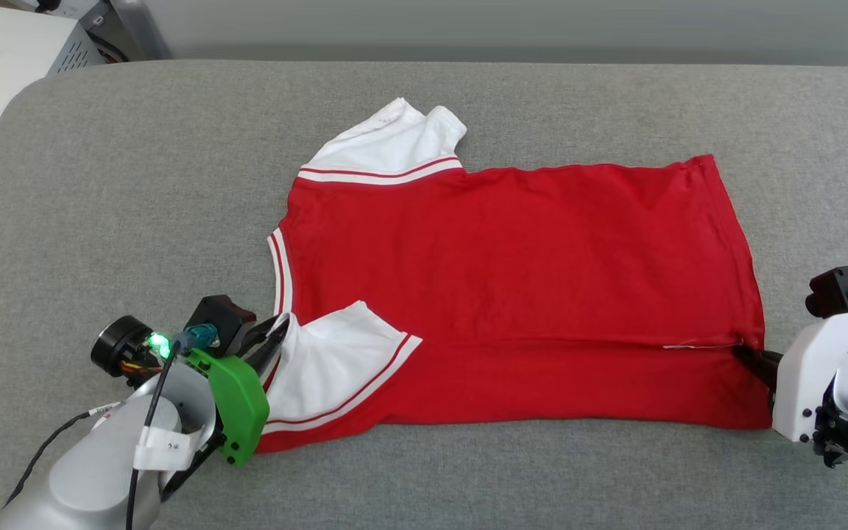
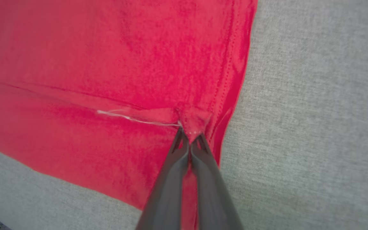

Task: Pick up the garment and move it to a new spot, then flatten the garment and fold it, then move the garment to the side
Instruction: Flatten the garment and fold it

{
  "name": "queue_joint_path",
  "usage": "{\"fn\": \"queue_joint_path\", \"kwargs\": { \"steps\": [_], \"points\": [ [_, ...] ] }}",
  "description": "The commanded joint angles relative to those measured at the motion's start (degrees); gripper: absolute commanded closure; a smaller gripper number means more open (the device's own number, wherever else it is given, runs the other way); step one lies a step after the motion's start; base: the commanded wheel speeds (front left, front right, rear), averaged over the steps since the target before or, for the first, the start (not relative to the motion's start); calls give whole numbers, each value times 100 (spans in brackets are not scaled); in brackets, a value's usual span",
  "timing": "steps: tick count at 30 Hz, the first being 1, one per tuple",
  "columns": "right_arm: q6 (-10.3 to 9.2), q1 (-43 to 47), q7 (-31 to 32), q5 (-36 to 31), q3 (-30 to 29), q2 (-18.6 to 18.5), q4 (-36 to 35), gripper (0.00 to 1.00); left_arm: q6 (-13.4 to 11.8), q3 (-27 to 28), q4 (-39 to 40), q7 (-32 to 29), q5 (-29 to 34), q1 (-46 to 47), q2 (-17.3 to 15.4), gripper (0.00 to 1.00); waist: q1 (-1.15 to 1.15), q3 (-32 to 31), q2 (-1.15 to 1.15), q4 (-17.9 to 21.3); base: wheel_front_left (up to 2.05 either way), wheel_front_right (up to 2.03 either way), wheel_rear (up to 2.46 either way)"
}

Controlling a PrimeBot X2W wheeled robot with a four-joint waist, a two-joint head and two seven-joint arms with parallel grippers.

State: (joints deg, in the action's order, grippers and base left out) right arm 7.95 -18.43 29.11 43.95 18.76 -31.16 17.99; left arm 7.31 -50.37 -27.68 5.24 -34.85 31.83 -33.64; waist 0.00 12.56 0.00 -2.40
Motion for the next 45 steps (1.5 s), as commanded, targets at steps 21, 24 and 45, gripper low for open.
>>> {"fn": "queue_joint_path", "kwargs": {
  "steps": [21,24,45],
  "points": [
    [-46,368,-814,-293,-188,-108,-371,0,-792,821,-305,618,-1165,-399,317,0,0,-887,0,-155,0,0,0],
    [-46,699,-556,-507,-486,23,-553,0,-1083,873,218,396,-1376,-788,282,0,0,-901,0,-143,0,0,0],
    [-46,1860,1152,-1752,-1972,1326,-2435,0,-2935,732,2172,-1066,-1747,-2140,-196,0,0,-464,0,186,0,0,0]
  ]
}}
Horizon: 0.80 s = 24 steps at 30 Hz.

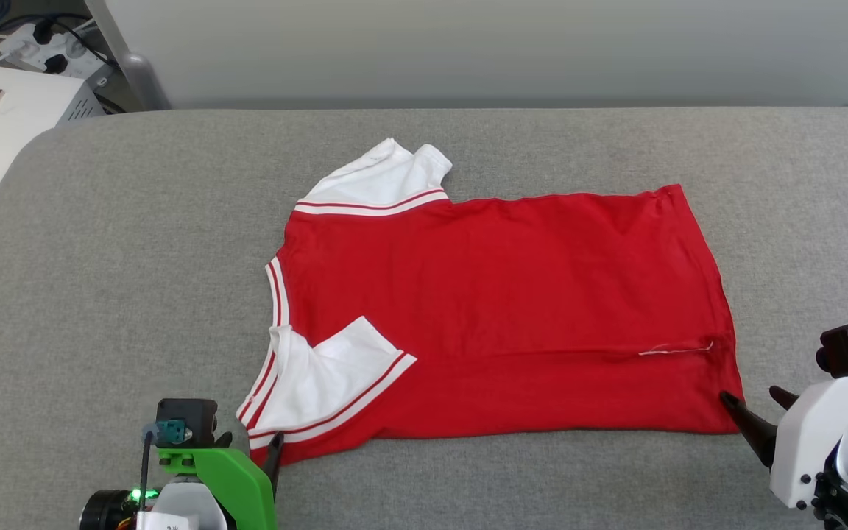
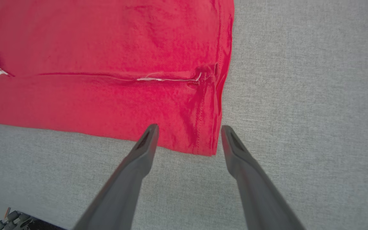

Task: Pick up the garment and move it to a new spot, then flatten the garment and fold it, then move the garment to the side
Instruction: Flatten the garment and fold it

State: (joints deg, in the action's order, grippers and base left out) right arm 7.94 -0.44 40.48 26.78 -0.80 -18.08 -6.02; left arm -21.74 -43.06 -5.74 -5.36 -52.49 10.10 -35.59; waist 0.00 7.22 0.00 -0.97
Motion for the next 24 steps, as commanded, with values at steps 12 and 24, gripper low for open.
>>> {"fn": "queue_joint_path", "kwargs": {
  "steps": [12,24],
  "points": [
    [-45,25,167,-105,-89,117,-343,0,258,-97,-764,-189,-116,307,248,0,0,470,0,105,0,0,0],
    [-45,11,206,-396,-164,-23,-192,0,461,-25,-580,-53,-245,308,290,100,0,317,0,-142,0,0,0]
  ]
}}
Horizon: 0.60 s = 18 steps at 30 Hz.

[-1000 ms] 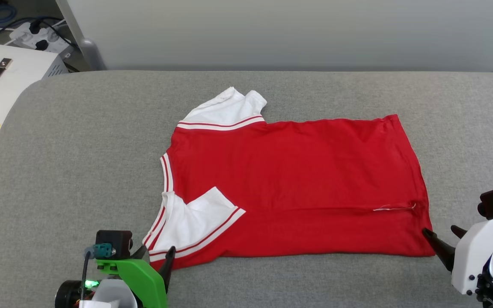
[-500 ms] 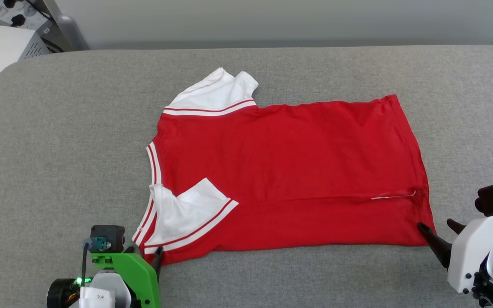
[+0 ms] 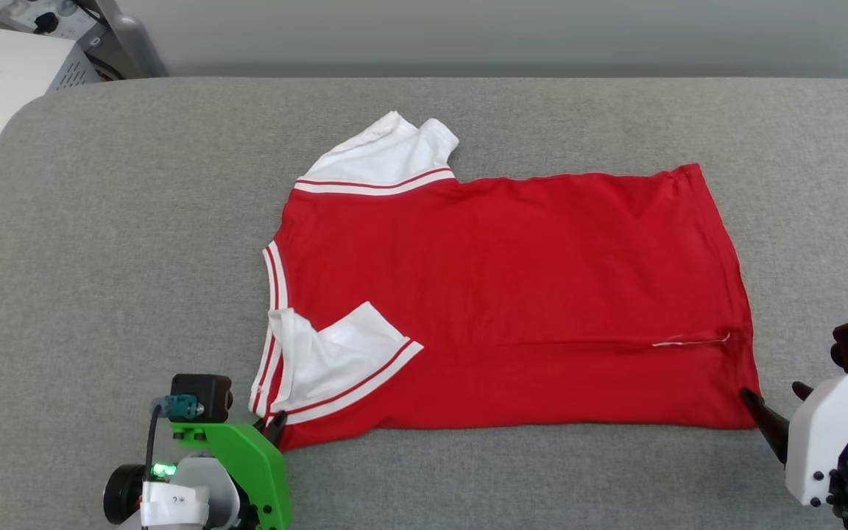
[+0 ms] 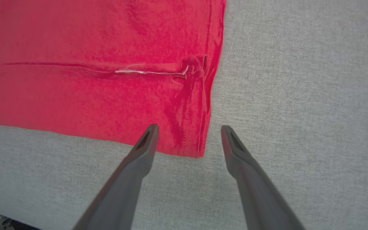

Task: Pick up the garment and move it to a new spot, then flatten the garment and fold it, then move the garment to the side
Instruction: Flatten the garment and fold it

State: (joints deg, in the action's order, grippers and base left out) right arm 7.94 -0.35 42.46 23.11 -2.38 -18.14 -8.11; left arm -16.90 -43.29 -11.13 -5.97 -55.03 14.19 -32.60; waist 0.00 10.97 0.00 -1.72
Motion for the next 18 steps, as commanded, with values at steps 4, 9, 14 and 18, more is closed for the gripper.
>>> {"fn": "queue_joint_path", "kwargs": {
  "steps": [4,9,14,18],
  "points": [
    [-45,-6,72,-246,-144,66,330,0,-34,129,380,187,32,-105,-136,100,0,-106,0,-207,0,0,0],
    [-45,-103,70,-441,-291,252,720,0,-125,213,1007,205,44,-141,-294,100,0,-92,0,-337,0,0,0],
    [-45,-244,-46,-488,-352,367,1097,0,-197,185,1357,129,84,-182,-403,100,0,-49,0,-407,0,0,0],
    [-45,-364,-135,-487,-370,408,1424,0,-201,144,1436,114,116,-202,-433,100,0,-8,0,-431,0,0,0]
  ]
}}
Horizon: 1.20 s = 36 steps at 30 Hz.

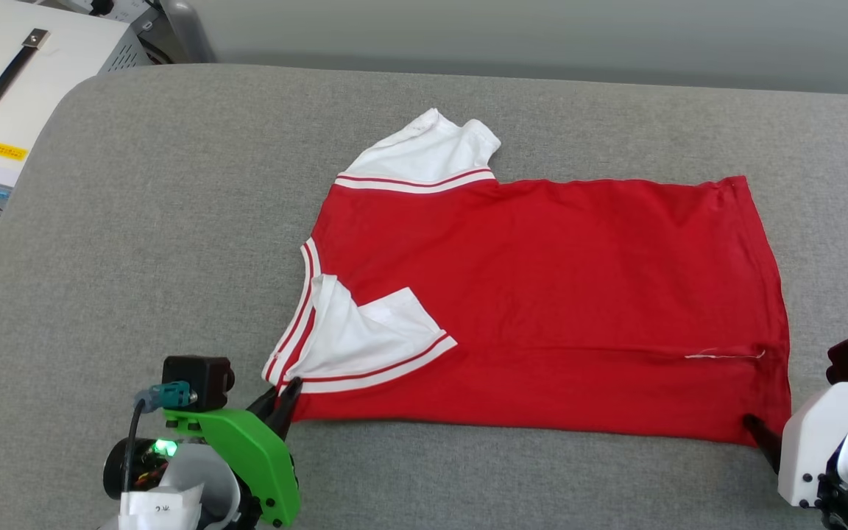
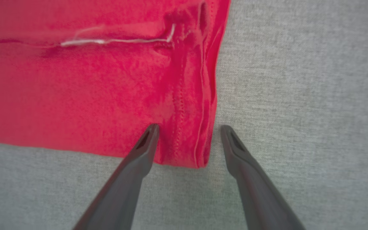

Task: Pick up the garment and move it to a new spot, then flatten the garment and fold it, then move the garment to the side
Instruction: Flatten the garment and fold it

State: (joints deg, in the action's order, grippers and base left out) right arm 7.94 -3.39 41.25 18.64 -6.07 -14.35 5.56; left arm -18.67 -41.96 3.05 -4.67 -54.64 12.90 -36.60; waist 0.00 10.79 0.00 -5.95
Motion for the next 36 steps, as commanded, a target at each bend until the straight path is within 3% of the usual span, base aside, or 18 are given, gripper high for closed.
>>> {"fn": "queue_joint_path", "kwargs": {
  "steps": [1,3,5,6,18,26,36],
  "points": [
    [-45,-77,-4,-35,7,33,154,0,-16,8,28,-9,73,-75,-26,100,0,20,0,-13,0,0,0],
    [-45,-89,19,-8,51,38,302,0,-1,-1,23,8,83,-73,-22,100,0,37,0,-16,0,0,0],
    [-45,-92,42,80,135,39,428,56,16,-11,-10,16,81,-72,-13,100,0,46,0,-12,0,0,0],
    [-45,-96,21,125,185,17,463,100,25,-20,-30,12,81,-69,-9,100,0,47,0,-12,0,0,0],
    [-45,149,-222,495,63,-337,485,100,131,-126,-438,-9,-15,-211,43,100,0,-377,0,29,0,0,0],
    [-45,868,131,591,-355,-163,-101,100,196,-287,-675,4,-140,-597,106,100,0,-780,0,61,0,0,0],
    [-45,1554,554,361,-621,204,-739,100,237,-405,-962,-33,-266,-845,189,100,0,-816,0,121,0,0,0]
  ]
}}
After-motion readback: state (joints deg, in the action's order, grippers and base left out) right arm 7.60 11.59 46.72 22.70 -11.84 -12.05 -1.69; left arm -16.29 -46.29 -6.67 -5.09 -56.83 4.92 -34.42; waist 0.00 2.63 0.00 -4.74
